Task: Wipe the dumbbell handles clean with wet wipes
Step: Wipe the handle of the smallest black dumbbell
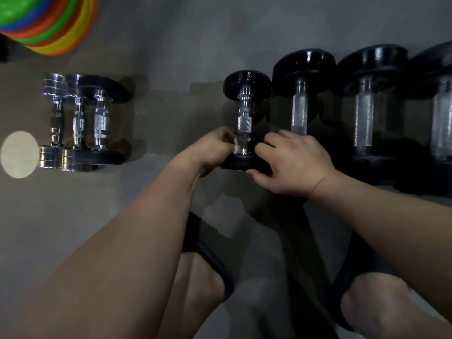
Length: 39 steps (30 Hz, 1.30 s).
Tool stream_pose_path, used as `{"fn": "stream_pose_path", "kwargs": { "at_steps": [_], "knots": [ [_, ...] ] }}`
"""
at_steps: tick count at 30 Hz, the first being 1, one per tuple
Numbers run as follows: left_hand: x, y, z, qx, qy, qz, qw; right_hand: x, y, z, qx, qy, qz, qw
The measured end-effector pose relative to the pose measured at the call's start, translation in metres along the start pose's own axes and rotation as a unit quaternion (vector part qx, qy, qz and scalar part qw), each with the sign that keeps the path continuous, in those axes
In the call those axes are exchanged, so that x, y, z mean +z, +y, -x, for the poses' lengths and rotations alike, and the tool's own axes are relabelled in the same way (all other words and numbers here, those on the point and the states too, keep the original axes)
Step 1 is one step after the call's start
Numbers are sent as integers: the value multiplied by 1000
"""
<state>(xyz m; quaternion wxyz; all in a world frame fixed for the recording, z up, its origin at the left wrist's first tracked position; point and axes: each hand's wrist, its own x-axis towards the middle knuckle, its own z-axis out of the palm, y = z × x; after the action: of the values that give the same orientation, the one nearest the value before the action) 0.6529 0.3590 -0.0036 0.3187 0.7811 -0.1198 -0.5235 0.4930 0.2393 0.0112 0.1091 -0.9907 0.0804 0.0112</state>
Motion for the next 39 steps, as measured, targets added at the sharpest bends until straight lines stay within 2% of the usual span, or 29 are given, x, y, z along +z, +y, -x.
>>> {"fn": "stream_pose_path", "kwargs": {
  "at_steps": [4,6,9,13,16,21,25,28,32,34,36,39],
  "knots": [
    [-12,3,13,-13,-6,63,998,0,1,1,-4,0,-1,1000],
    [-10,11,15,-26,15,-8,1000,0,1,2,-2,-3,-1,1000],
    [4,22,8,-44,108,-106,988,0,1,3,-2,1,-6,1000],
    [17,22,-4,-1,227,-135,965,2,1,0,1,12,-19,1000],
    [23,18,-2,43,261,-139,954,2,1,0,2,13,-18,1000],
    [19,14,5,76,239,-131,959,1,2,1,2,15,-13,1000],
    [12,17,15,89,117,-156,977,0,2,1,2,13,-14,1000],
    [5,21,20,55,81,-127,987,0,1,2,4,15,-13,1000],
    [2,17,15,57,104,-172,978,0,0,1,5,7,-10,1000],
    [3,11,10,48,142,-120,981,-1,0,1,3,5,-12,1000],
    [6,5,6,28,170,-22,985,-1,0,2,2,3,-12,1000],
    [11,4,-3,29,163,88,982,-2,1,1,2,5,-7,1000]
  ]
}}
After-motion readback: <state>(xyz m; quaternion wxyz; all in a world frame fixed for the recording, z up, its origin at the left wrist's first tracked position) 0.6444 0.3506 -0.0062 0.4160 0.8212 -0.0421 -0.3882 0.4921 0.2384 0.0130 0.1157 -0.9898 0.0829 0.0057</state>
